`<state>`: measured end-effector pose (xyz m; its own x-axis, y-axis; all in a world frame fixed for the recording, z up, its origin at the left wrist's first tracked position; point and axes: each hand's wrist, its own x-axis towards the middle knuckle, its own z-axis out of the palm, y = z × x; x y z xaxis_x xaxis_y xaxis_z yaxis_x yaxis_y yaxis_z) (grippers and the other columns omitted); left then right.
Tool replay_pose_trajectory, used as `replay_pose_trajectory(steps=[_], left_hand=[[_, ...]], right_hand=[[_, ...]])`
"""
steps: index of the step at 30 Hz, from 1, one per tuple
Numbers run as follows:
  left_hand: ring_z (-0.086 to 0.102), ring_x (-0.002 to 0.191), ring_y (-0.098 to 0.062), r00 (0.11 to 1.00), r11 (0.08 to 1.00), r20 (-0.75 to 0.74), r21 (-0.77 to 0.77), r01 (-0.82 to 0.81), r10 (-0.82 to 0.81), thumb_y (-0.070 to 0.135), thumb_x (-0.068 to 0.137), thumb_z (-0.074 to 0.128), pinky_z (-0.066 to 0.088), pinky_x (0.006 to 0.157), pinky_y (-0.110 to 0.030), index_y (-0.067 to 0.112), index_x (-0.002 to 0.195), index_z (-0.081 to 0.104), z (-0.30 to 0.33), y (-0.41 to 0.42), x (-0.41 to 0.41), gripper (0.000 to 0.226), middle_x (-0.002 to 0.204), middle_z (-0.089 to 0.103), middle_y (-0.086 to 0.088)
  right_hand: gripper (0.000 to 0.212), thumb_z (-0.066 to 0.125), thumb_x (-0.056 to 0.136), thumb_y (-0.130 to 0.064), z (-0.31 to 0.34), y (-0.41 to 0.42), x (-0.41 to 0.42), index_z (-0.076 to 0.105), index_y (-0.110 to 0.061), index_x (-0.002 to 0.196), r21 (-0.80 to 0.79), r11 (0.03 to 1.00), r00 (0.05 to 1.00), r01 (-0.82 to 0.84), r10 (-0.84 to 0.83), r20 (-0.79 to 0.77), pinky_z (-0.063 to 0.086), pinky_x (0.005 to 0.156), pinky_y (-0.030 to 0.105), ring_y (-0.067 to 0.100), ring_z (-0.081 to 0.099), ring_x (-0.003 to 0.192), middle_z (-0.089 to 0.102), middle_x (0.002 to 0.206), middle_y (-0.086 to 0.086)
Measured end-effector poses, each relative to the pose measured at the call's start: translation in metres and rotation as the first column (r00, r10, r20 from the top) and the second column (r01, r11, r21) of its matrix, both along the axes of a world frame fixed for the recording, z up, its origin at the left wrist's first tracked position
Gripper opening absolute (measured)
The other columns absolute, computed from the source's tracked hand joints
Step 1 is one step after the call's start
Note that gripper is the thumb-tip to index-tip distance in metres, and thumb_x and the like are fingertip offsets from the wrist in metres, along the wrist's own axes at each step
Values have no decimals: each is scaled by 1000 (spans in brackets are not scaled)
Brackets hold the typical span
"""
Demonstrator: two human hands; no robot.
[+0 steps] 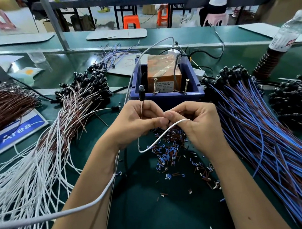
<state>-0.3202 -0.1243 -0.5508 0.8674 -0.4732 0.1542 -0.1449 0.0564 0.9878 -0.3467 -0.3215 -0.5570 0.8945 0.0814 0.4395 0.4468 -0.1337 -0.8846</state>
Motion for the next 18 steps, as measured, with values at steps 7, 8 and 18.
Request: replay_pose_trajectory(steps=[7, 8, 18], left_hand=[[40, 56, -19, 1000, 998, 1, 62, -4, 4, 36, 79, 80, 28, 44, -17, 22, 96, 81, -7, -1, 4, 22, 73, 72, -5], [38, 52, -14, 1000, 997, 3, 73, 10, -10, 36, 80, 79, 28, 44, -16, 22, 93, 81, -8, -2, 4, 20, 70, 70, -3], [30, 41, -6, 997, 999, -67, 21, 32, -31, 19, 87, 73, 25, 40, -14, 15, 84, 80, -9, 0, 7, 9, 64, 62, -3]], right_hand=[[9, 81, 91, -23, -2, -14, -2, 80, -18, 83, -42, 997, 997, 72, -71, 20, 53, 62, 18, 10, 71, 62, 75, 70, -3], [10, 80, 92, -22, -3, -15, -2, 80, -18, 83, -48, 996, 997, 69, -68, 20, 52, 62, 18, 10, 70, 63, 75, 70, -3], [23, 75, 96, -25, 0, -23, 1, 74, -8, 80, -9, 992, 990, 127, -127, 55, 42, 56, 15, 3, 55, 54, 67, 63, -1]])
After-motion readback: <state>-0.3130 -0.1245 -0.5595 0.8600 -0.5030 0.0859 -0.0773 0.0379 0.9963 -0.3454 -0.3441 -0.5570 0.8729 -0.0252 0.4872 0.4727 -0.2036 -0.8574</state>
